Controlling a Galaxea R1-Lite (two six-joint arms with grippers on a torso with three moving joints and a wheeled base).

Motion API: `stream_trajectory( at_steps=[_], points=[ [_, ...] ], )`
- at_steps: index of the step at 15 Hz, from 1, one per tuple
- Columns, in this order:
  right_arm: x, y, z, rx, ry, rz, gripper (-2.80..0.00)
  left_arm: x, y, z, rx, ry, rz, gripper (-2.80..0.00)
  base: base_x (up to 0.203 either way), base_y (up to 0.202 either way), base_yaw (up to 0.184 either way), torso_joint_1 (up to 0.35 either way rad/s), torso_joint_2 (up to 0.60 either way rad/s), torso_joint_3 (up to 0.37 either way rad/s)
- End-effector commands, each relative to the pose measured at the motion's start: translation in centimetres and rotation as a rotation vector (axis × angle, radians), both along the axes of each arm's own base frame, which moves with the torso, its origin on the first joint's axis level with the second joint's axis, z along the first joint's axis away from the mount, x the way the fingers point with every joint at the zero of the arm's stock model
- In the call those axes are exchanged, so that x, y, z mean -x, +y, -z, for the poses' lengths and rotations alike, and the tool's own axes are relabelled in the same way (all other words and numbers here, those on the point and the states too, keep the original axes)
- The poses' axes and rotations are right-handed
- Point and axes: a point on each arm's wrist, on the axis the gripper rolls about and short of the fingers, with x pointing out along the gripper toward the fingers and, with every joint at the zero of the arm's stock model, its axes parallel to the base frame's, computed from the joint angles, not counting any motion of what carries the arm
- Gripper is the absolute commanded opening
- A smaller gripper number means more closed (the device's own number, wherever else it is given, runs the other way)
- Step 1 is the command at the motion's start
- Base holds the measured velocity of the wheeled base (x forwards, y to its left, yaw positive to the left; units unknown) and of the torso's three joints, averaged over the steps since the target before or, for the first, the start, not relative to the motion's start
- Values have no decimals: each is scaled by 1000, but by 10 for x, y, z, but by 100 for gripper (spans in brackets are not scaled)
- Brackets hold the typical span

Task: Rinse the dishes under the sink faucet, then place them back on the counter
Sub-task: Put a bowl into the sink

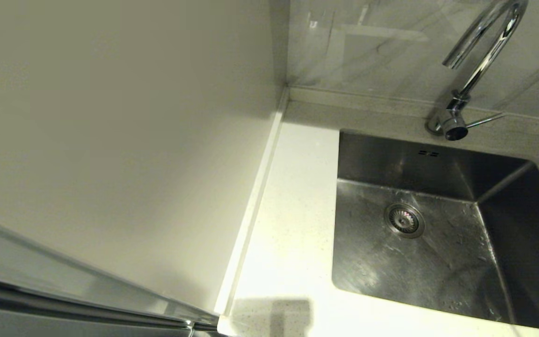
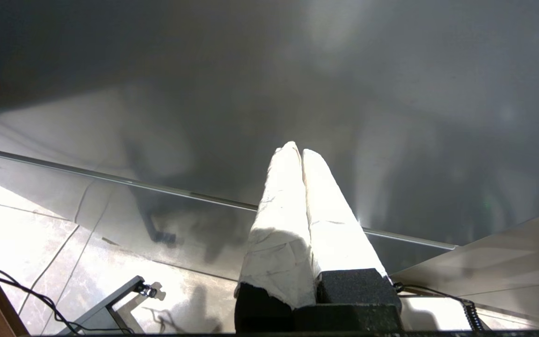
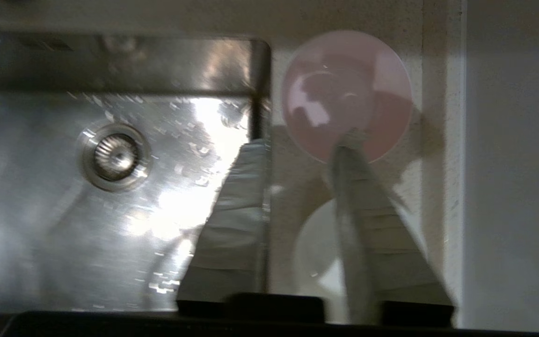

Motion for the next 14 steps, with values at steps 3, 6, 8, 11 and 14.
stream_trajectory(
  at_steps=[3,6,8,11,14],
  points=[
    [-5,-9,31,174,18,-67,0,0,0,0,1,-3,-1,-280,0,0,0,0,0,0],
    [-14,-19,51,255,34,-101,0,0,0,0,1,-3,-1,-280,0,0,0,0,0,0],
    [-8,-14,47,262,52,-69,0,0,0,0,1,-4,0,-280,0,0,0,0,0,0],
    [22,11,45,179,181,11,0,0,0,0,1,-3,-1,-280,0,0,0,0,0,0],
    [38,26,54,79,327,72,0,0,0,0,1,-3,-1,-280,0,0,0,0,0,0]
  ],
)
